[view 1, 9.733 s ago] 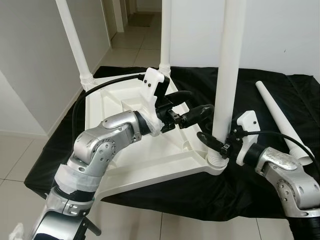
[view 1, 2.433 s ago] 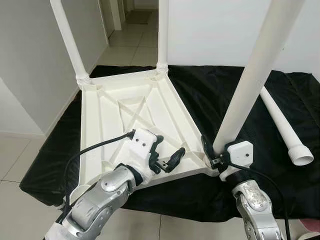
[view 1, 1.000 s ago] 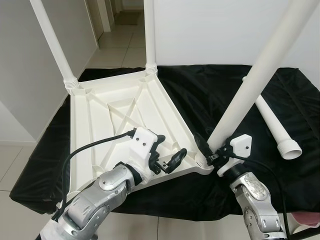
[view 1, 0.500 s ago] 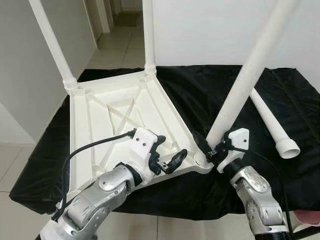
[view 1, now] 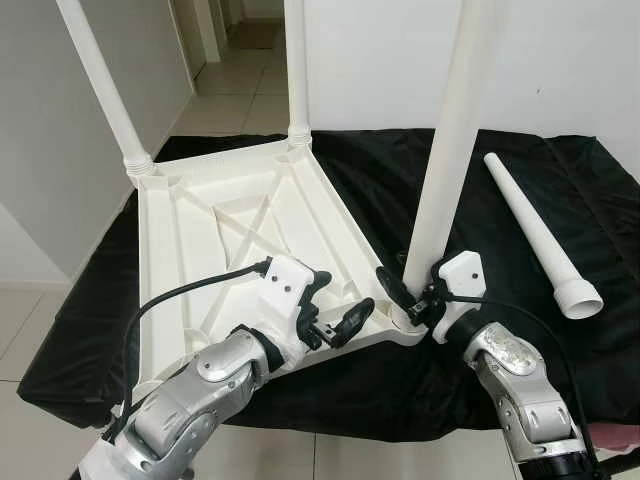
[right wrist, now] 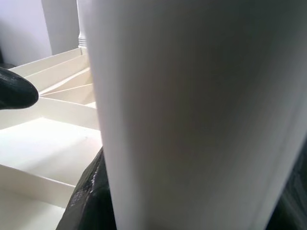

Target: Building children table

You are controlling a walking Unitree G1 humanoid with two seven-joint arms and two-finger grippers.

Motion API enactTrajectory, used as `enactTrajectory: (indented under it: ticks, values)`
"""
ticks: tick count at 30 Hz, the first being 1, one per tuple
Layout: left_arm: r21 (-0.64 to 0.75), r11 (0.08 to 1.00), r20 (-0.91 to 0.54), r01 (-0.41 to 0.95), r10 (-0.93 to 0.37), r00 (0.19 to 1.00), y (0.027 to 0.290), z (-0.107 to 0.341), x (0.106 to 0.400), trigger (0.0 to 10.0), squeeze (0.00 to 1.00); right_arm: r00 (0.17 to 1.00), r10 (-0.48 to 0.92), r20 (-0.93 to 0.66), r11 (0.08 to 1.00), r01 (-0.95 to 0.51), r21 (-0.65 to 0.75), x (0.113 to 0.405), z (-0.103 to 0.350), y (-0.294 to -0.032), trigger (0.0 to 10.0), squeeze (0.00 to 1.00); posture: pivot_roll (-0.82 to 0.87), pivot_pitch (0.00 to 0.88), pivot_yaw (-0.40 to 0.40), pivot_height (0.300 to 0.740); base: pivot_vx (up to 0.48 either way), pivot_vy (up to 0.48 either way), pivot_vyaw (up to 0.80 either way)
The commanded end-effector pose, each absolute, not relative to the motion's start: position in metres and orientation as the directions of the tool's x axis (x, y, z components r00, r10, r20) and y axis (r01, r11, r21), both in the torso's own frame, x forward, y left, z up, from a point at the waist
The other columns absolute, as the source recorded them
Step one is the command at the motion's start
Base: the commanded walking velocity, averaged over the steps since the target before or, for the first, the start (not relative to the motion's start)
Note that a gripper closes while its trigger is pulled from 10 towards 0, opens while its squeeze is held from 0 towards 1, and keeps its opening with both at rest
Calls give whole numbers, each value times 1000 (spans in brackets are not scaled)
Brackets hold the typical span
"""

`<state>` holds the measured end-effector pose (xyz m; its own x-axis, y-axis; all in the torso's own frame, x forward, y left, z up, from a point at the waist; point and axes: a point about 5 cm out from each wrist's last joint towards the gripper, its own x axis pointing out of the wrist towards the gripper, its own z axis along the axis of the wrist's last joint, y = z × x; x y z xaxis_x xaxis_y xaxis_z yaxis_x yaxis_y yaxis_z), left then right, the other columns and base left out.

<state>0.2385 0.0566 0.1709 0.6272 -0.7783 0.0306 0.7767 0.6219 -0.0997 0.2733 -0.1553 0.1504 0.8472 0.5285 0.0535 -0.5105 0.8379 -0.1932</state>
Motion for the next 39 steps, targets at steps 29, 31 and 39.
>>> enactTrajectory:
  ticks: [29, 31, 39]
  values:
    - [-73, 447, 100, 892, -886, 453, 46, 187, 238, 10000, 0, 905, 426, -1, 903, -426, -54, 271, 118, -162, 10000, 0, -70, 52, 82, 740, 0, 0, 0]
    - [-63, 448, 107, 892, -885, 452, 46, 190, 240, 10000, 0, 895, 444, 25, 894, -441, -79, 270, 122, -160, 10000, 0, -71, 53, 81, 740, 0, 0, 0]
    - [-49, 454, 121, 890, -882, 456, 46, 195, 245, 10000, 0, 895, 444, 43, 895, -440, -75, 273, 127, -157, 10000, 0, -71, 51, 78, 740, 0, 0, 0]
